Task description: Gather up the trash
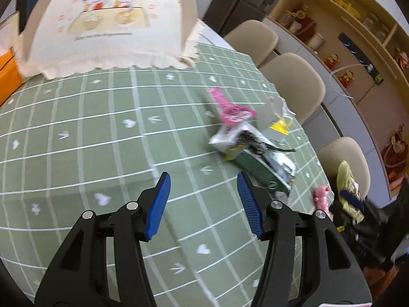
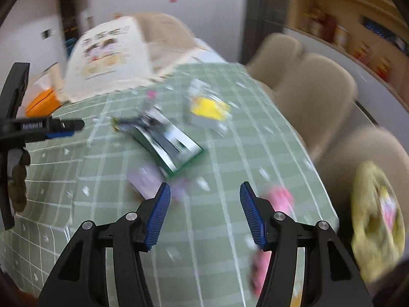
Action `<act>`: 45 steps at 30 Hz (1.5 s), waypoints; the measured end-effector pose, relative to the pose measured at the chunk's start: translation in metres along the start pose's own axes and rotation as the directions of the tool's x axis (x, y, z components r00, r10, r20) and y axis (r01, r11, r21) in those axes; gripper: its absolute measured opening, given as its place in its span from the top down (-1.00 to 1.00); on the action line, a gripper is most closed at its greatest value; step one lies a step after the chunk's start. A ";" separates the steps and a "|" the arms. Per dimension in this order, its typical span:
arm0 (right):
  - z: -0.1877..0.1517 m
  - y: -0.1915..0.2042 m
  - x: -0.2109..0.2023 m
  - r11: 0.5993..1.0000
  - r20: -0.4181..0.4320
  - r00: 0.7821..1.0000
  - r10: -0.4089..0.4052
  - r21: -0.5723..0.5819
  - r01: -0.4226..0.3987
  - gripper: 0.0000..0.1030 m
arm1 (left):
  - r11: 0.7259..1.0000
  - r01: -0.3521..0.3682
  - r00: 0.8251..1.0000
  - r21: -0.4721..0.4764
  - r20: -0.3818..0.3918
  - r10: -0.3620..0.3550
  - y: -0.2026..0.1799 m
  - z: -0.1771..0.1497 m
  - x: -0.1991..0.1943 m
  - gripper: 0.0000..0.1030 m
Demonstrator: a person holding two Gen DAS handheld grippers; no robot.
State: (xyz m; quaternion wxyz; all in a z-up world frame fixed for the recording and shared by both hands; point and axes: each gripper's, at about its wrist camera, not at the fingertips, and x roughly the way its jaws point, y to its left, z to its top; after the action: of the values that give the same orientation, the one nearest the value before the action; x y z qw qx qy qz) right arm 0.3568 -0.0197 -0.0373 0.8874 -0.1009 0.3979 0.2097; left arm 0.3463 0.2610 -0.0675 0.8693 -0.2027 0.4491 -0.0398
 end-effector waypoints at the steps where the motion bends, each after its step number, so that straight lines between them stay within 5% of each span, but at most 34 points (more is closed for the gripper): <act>1: 0.010 0.004 0.009 0.999 0.004 0.999 0.036 -0.016 -0.036 -0.04 | 1.000 -0.016 1.000 -0.012 0.005 0.016 0.008 0.000 -0.003 0.00; 6: 0.063 0.025 0.071 0.979 -0.012 0.984 0.178 -0.096 -0.179 0.12 | 0.997 -0.055 0.998 -0.046 0.009 0.055 0.032 0.003 -0.010 -0.01; 12: 0.078 0.049 0.132 0.958 -0.112 0.976 0.188 -0.197 -0.207 0.36 | 0.993 -0.070 0.998 -0.098 -0.001 0.071 0.054 0.004 -0.008 -0.01; 17: 0.075 0.036 0.116 0.967 -0.098 0.974 0.207 -0.131 -0.219 0.73 | 0.991 -0.059 0.998 -0.120 -0.012 0.058 0.057 0.004 -0.001 -0.01; 24: 0.062 -0.015 0.044 0.993 0.030 0.993 0.111 0.024 -0.112 0.73 | 0.997 0.036 0.999 -0.074 -0.010 -0.036 0.027 0.025 0.019 -0.01; 30: 0.025 -0.057 0.021 0.990 0.016 1.000 0.012 0.143 -0.014 0.73 | 0.989 0.136 0.989 -0.060 -0.041 -0.139 -0.014 0.065 0.064 -0.01; 37: -0.002 -0.075 0.006 0.979 0.007 1.000 -0.021 0.205 0.019 0.73 | 0.992 0.092 0.981 -0.090 -0.160 -0.105 -0.033 0.081 0.129 0.00; 40: -0.012 -0.083 -0.003 0.970 0.008 0.999 -0.031 0.239 0.028 0.73 | 0.984 0.119 0.974 -0.130 -0.178 -0.141 -0.032 0.075 0.130 0.21; 42: -0.018 -0.088 -0.006 0.962 0.004 1.000 -0.029 0.271 0.027 0.73 | 0.988 0.106 0.979 -0.110 -0.165 -0.123 -0.035 0.071 0.119 0.55; 45: -0.025 -0.089 -0.010 0.955 0.001 1.000 -0.031 0.295 0.030 0.73 | 0.991 0.109 0.981 -0.082 -0.152 -0.121 -0.039 0.064 0.101 0.67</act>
State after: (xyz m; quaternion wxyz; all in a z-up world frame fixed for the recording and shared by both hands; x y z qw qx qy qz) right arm 0.3748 -0.1110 -0.0447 0.8968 0.0270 0.4205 0.1346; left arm 0.4621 0.2201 -0.0964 0.8196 -0.2563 0.5046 -0.0892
